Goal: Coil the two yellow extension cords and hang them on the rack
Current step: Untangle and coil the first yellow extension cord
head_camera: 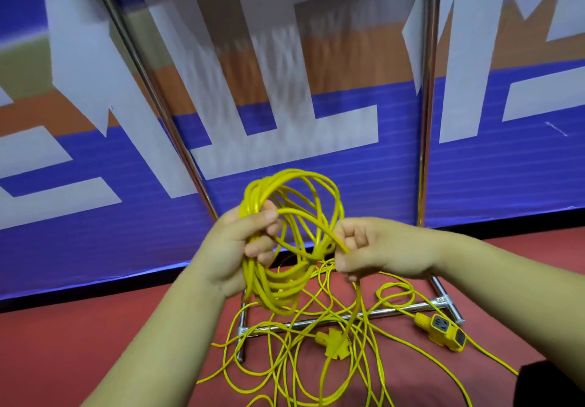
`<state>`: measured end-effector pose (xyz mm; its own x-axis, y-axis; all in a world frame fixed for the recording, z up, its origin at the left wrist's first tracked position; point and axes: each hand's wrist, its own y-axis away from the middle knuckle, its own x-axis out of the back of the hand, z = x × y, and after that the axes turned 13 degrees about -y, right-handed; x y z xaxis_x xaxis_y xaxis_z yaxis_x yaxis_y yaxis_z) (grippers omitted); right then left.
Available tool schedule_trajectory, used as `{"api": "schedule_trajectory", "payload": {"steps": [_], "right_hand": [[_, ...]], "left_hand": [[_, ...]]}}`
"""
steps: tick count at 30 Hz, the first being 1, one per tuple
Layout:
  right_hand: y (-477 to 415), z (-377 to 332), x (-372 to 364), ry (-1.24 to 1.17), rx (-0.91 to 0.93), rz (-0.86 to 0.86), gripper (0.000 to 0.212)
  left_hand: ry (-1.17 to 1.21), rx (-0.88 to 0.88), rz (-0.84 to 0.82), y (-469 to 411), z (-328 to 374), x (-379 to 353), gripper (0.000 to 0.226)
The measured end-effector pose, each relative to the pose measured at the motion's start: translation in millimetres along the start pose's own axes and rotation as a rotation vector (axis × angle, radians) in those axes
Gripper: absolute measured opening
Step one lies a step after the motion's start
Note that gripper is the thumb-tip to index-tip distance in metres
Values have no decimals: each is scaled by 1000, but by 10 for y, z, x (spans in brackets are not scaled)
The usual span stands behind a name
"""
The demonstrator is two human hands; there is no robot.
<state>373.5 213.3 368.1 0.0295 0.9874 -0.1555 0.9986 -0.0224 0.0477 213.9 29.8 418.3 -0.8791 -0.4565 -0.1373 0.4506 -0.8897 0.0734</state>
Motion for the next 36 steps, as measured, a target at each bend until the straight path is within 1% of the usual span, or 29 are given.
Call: {"api": "schedule_trajectory", "payload": {"steps": [2, 5, 7, 8, 9, 10, 11, 12, 13, 14, 16, 18, 20, 22, 26, 27, 28, 30, 33, 36], "right_hand": [[-21, 135, 16, 5, -45, -29, 22], [-41, 272, 23, 52, -88, 32, 17], [-56, 242, 13, -41, -76, 175, 13], [-68, 195, 12, -67, -24, 273, 11], [-80, 138, 21, -39, 52, 386, 9], [-86, 81, 37, 57, 132, 500, 7], [-88, 28, 56, 205, 204, 593, 6], [-86, -13, 73, 377, 263, 638, 6], [-77, -52, 70, 540, 298, 626, 5], [-57, -84, 57, 677, 312, 572, 4], [-28, -153, 2, 885, 303, 423, 2], [-24, -224, -54, 1022, 272, 296, 9], [-24, -280, -91, 1107, 244, 218, 14], [-14, -304, -101, 1135, 267, 244, 15], [20, -339, 2, 1143, 410, 542, 15], [23, -340, 16, 1143, 420, 577, 15], [28, -335, 20, 1146, 425, 572, 14], [39, -320, 4, 1139, 404, 466, 15], [72, -338, -78, 1118, 318, 238, 15], [121, -411, -155, 1002, 260, 99, 13]], "left_hand": [[128, -54, 74, 4, 117, 120, 8], [254, -125, 137, 4, 217, 313, 14], [234, -133, 217, -15, 189, 413, 8], [209, -119, 259, -38, 152, 446, 7], [174, -92, 304, -57, 103, 464, 9], [134, -57, 357, -80, 44, 486, 11], [102, -9, 410, -107, -34, 527, 13], [73, 48, 447, -124, -108, 565, 15], [52, 105, 460, -134, -178, 610, 15], [49, 146, 470, -141, -234, 644, 13], [47, 184, 507, -159, -301, 707, 13], [18, 209, 570, -158, -294, 718, 19], [-28, 223, 632, -155, -259, 708, 24], [-56, 241, 667, -149, -248, 732, 23], [-104, 294, 736, -153, -259, 859, 18], [-85, 310, 745, -157, -268, 896, 19], [-43, 326, 744, -159, -280, 924, 20], [67, 342, 728, -167, -319, 955, 24], [168, 363, 653, -181, -403, 892, 29], [94, 341, 559, -214, -466, 744, 25]]}}
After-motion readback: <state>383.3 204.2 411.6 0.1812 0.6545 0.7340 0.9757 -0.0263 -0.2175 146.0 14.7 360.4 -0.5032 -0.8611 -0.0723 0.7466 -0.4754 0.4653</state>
